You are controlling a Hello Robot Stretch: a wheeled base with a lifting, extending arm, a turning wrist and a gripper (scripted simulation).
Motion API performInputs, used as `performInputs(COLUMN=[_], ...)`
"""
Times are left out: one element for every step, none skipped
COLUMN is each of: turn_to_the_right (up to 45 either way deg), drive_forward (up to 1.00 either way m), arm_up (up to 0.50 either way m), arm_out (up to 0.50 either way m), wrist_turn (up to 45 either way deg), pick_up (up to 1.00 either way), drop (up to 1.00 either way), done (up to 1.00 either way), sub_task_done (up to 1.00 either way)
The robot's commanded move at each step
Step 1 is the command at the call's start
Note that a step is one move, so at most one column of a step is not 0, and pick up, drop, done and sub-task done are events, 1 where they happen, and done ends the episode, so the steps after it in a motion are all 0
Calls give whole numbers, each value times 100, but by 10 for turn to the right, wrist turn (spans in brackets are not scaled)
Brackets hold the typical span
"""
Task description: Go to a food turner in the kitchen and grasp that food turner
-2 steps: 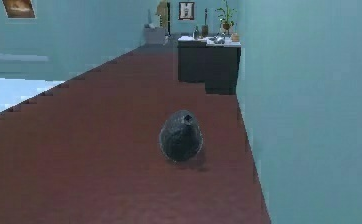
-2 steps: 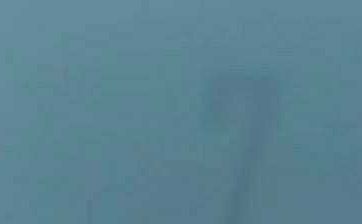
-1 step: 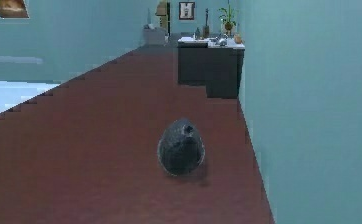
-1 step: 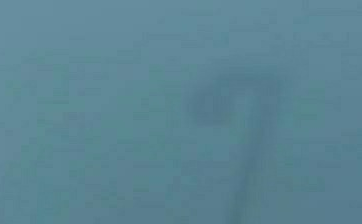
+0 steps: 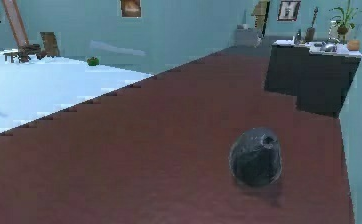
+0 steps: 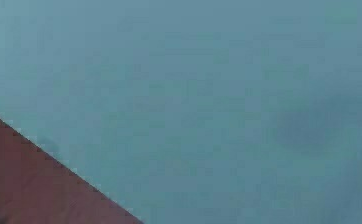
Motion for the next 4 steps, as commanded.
performInputs(turn_to_the_right=[0,-60,0,360], drive_forward=[100,0,70,0], arm_up=[0,0,0,0], arm_out=[0,0,0,0], wrist_turn=[0,0,0,0], pick_up=[0,0,0,0], drop=[0,0,0,0], done=[0,0,0,0], sub_task_done=[0,0,0,0])
